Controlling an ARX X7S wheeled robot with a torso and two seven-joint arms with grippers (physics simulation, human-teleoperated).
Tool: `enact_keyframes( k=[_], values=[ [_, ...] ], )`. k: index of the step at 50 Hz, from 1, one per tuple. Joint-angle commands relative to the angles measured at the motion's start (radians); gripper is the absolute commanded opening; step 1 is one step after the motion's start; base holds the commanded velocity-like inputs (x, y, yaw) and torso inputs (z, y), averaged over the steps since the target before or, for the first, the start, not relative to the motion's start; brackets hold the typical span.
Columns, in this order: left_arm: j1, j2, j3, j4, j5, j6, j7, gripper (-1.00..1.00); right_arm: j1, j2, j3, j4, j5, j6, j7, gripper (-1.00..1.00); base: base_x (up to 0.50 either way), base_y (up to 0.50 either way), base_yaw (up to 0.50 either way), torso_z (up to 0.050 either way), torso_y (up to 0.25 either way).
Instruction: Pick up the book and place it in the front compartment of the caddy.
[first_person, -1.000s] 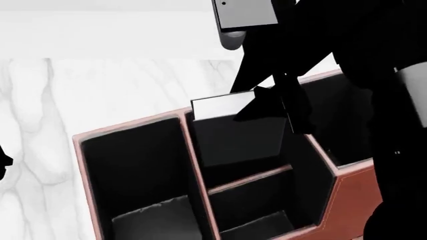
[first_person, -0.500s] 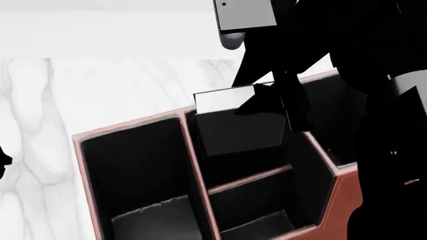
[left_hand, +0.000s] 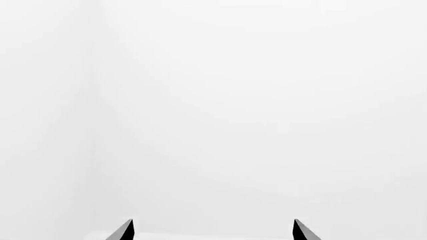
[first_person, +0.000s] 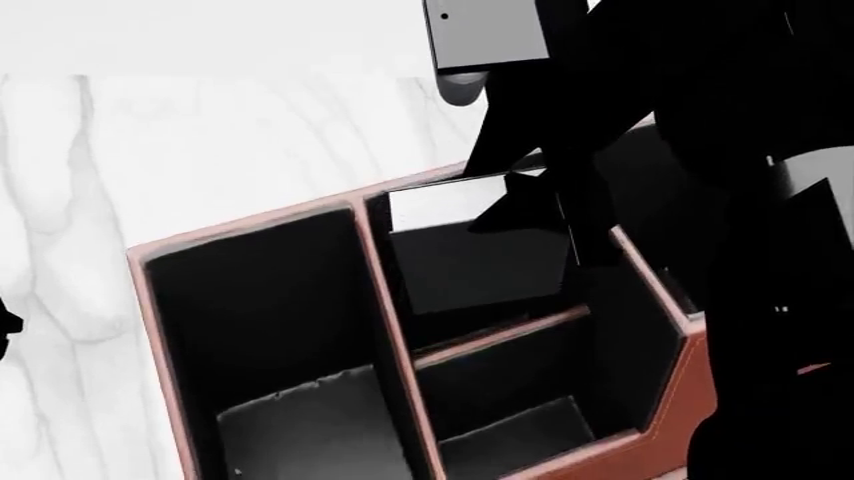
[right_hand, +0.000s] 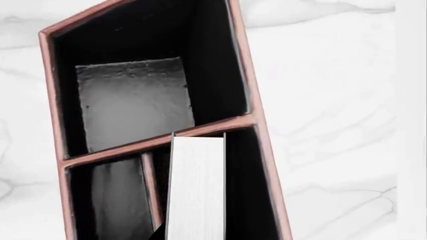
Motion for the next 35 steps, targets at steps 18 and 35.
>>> enact_keyframes(
  k=[18,35],
  values=[
    [-0.002,-0.007,0.004,0.0,0.001,0.003,-0.006,1.0,0.006,-0.003,0.054,0.0,-0.008,-0.013,0.019,-1.0,0.0,0.0,0.0,0.0,-0.103],
    [-0.006,-0.014,0.016,0.001,0.015,0.002,-0.011,1.0,0.001,-0.004,0.049,0.0,-0.008,-0.01,0.016,-1.0,0.0,0.0,0.0,0.0,-0.009]
  ],
)
